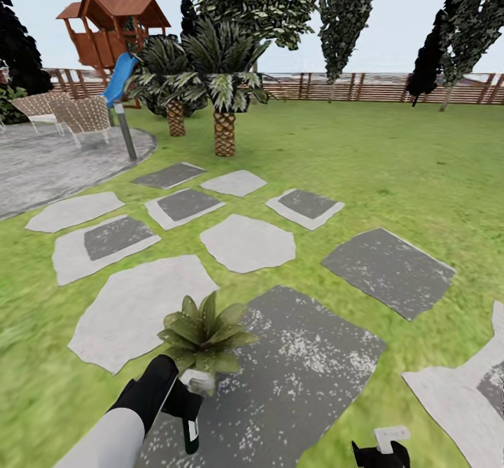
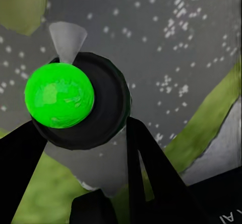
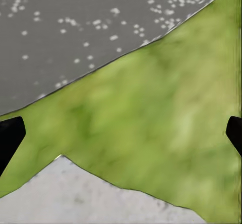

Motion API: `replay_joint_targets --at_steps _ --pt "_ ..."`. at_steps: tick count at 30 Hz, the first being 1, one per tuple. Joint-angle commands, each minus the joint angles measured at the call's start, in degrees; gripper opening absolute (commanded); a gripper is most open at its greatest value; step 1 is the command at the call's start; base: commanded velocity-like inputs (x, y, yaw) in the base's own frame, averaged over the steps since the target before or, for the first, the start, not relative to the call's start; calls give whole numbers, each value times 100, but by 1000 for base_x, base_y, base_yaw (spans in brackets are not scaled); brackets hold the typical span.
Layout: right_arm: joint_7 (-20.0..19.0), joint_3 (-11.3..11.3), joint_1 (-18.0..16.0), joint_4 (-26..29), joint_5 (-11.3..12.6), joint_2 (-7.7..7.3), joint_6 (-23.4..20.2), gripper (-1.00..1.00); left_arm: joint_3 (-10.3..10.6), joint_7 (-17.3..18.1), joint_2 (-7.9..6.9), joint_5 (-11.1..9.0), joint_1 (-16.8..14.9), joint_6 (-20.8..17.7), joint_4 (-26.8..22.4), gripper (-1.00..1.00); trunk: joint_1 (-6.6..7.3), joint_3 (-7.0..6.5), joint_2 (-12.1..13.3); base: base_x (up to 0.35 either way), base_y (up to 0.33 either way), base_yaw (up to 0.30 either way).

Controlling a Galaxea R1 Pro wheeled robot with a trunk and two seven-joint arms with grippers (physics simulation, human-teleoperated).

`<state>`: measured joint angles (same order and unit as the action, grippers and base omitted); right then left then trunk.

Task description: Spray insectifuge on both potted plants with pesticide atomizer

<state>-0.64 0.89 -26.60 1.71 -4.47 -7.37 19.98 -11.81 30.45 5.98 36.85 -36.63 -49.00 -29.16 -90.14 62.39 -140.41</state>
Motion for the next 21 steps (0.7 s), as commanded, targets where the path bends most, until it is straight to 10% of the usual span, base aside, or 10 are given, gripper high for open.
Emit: replay_joint_targets --at_steps 1,21 --pt "-6 16 -3 -4 -45 -1 15 100 -45 40 8 59 -2 -22 -11 -100 0 5 -2 54 -253 0" --pt "-5 16 -3 -4 -45 -1 15 100 -49 40 8 59 -2 -22 -11 -100 0 5 -2 83 -265 260"
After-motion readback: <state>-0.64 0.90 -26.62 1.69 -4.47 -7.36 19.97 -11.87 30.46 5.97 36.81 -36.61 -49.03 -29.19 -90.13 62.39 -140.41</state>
